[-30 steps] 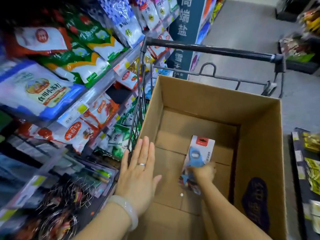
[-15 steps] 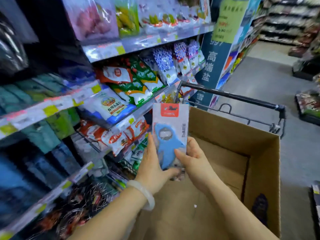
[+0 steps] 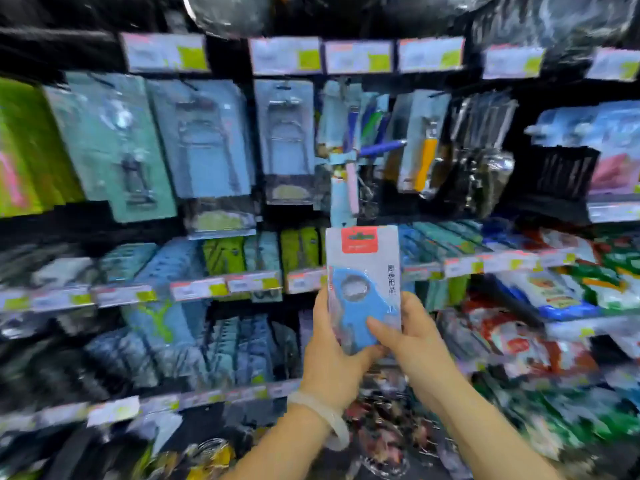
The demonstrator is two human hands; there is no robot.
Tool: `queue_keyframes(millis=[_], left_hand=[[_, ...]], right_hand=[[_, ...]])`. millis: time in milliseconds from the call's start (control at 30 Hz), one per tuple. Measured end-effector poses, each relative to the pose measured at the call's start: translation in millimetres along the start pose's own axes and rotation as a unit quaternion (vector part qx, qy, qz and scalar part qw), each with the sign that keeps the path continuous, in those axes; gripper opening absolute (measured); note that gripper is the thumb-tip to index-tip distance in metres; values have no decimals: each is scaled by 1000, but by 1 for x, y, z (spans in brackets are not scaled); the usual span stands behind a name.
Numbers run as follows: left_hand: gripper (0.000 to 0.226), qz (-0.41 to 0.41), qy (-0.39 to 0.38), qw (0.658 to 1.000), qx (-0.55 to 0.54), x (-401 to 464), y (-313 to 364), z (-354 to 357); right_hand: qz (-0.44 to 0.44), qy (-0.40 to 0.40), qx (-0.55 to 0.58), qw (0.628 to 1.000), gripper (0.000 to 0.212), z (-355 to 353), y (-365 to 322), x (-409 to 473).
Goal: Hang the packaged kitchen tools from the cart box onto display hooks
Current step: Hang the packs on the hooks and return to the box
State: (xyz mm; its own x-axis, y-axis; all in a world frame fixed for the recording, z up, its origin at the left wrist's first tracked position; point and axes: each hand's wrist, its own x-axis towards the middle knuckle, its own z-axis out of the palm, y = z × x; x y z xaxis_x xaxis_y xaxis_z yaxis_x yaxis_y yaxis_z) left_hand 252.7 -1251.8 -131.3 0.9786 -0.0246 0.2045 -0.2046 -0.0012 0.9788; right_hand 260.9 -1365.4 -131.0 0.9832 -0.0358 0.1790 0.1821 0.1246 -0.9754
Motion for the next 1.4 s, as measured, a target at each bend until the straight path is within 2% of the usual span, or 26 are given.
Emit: queue_keyframes(millis=[133, 267, 367, 467, 567, 633, 767, 900, 933, 1033, 1167, 1400], left_hand=[[99, 37, 129, 990, 46, -24, 20, -156], [99, 41, 176, 981, 65, -42, 37, -261], [107, 63, 220, 970, 79, -50, 46, -336], [100, 67, 255, 962, 71, -51, 46, -396], [110, 70, 288, 951, 87, -46, 42, -457], [108, 66, 310, 943, 97, -34, 41, -499], [99, 75, 318, 939, 104, 0, 57, -575], [92, 84, 324, 937, 103, 34, 71, -642], [95, 84, 327, 936, 101, 40, 71, -655], [85, 101, 320, 937, 95, 57, 71, -692], [97, 115, 287, 946, 99, 83, 75, -736], [96, 176, 174, 964, 98, 131, 99, -793]], right_hand=[[12, -118, 36, 992, 39, 166, -1, -1], [-1, -187, 35, 982, 36, 274, -8, -5], [-15, -242, 26, 970, 35, 353, -11, -4], [-21, -281, 37, 959, 35, 419, -4, 2], [-24, -317, 38, 947, 34, 483, 8, 16], [-39, -335, 18, 941, 34, 525, 13, 30], [-66, -332, 27, 941, 46, 608, 11, 68], [-124, -322, 8, 938, 73, 674, 5, 96], [-134, -323, 6, 937, 74, 688, 5, 100], [-165, -321, -4, 933, 72, 722, 7, 113], [-183, -294, -4, 938, 70, 763, 4, 135], [-253, -162, -18, 954, 70, 811, -7, 161]])
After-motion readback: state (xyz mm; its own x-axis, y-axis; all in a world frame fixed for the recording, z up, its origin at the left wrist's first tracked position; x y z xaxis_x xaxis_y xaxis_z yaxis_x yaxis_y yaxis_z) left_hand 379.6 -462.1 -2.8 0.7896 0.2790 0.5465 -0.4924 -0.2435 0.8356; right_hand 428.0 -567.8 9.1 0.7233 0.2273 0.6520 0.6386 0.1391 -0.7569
